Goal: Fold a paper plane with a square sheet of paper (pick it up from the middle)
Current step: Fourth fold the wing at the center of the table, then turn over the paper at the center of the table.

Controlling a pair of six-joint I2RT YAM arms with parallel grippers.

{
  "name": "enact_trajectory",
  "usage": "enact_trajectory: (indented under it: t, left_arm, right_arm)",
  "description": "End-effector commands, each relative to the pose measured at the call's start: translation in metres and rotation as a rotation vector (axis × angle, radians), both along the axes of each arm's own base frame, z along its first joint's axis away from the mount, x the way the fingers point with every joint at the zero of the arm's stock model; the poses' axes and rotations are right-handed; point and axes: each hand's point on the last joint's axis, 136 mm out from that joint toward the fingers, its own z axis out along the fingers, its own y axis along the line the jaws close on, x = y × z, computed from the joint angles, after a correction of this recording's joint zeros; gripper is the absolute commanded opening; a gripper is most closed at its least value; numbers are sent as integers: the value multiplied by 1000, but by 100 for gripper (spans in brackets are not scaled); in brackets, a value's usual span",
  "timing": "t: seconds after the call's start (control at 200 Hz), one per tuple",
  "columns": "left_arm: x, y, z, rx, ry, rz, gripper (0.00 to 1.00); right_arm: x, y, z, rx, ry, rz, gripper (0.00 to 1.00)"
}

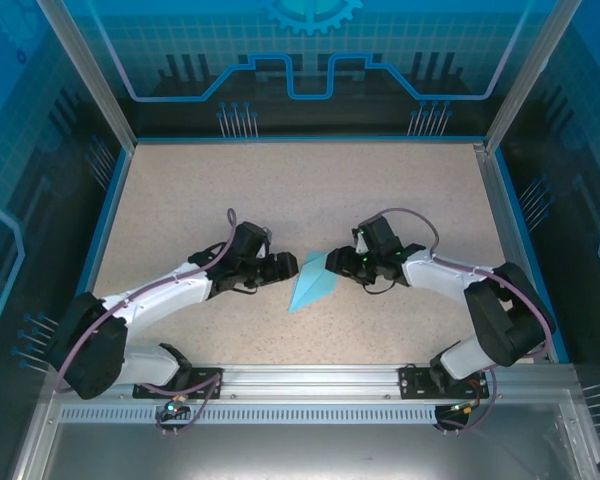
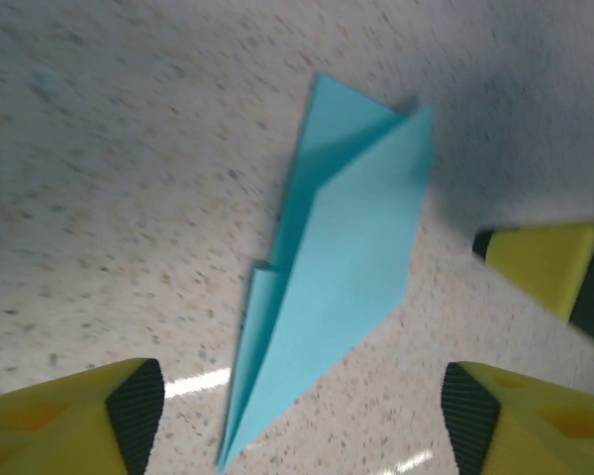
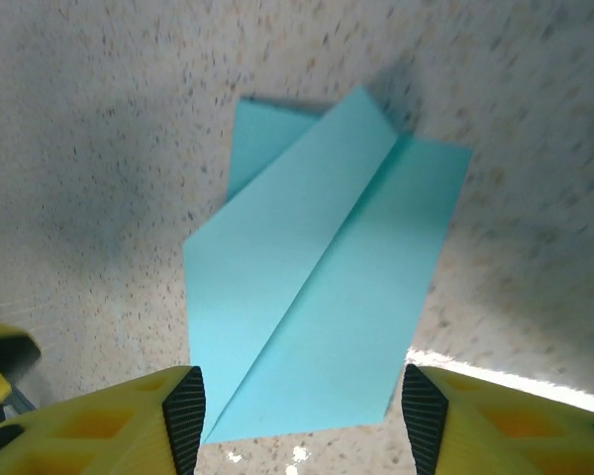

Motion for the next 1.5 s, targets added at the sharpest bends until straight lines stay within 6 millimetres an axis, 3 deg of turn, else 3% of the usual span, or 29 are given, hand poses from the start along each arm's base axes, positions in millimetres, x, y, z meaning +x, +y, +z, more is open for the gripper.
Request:
enact_trajectory:
  t: [0.0,0.145,0.49,0.79,1.26,1.401,1.496]
  left_arm:
    - [-2,28,-14,77,26,79,82]
    - [0,39,-21,76,40,118,95]
    - [-1,43,-31,24,118,140,98]
    - [-2,43,-32,24,124,132,99]
    - [-3,44,-33,34,133,128,98]
    - [-4,43,-33,32,134,125,99]
    - [-3,42,-33,29,135,123,99]
  right_arm:
    - [-1,12,2,13,24,-67,56]
    - [-3,25,-7,-4,61,-83,50]
    - [3,57,-17,23,75,-27,43]
    - [1,60,-32,14,120,-30,41]
    - [0,43,-37,-8,139,-142,42]
    - [3,53,-34,34,123,-115,39]
    - [5,62,-33,68,118,-92,32]
